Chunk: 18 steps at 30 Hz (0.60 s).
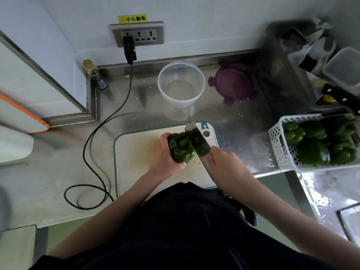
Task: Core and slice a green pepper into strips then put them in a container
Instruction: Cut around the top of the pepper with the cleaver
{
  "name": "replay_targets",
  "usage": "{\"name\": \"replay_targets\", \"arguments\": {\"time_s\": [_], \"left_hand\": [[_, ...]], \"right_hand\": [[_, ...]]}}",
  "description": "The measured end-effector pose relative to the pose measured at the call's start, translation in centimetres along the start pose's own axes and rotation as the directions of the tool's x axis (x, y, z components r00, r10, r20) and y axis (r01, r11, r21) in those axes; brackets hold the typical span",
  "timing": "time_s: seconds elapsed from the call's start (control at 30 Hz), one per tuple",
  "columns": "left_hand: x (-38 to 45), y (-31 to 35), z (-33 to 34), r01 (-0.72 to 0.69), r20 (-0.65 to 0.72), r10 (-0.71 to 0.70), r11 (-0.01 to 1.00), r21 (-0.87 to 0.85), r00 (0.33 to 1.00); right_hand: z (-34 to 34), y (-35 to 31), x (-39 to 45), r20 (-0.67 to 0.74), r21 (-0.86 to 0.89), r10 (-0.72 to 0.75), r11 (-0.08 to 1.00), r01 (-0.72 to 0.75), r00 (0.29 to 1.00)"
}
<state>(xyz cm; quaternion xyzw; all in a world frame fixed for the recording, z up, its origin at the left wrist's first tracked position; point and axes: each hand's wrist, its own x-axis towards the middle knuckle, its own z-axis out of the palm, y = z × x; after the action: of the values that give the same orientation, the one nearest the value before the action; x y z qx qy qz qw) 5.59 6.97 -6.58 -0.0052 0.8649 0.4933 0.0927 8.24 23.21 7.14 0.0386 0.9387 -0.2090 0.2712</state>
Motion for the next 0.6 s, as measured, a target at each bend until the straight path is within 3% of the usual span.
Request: {"name": "replay_targets", "arguments": {"time_s": [0.4, 0.6], "left_hand": [[-0.6, 0.1, -0.1, 0.040, -0.001, -0.040, 0.999, -0.032, 0.999], [-0.8, 0.3, 0.3, -0.010, 0.002, 0.010, 0.999, -0.048, 1.000]], "right_hand": [[1.6, -0.4, 0.7, -0.067, 0.082, -0.004, 0.997, 0.010, 0.998], [0.1, 1.0, -1.0, -0.029, 0.003, 0.025, 1.000, -0.025, 0.999]]}}
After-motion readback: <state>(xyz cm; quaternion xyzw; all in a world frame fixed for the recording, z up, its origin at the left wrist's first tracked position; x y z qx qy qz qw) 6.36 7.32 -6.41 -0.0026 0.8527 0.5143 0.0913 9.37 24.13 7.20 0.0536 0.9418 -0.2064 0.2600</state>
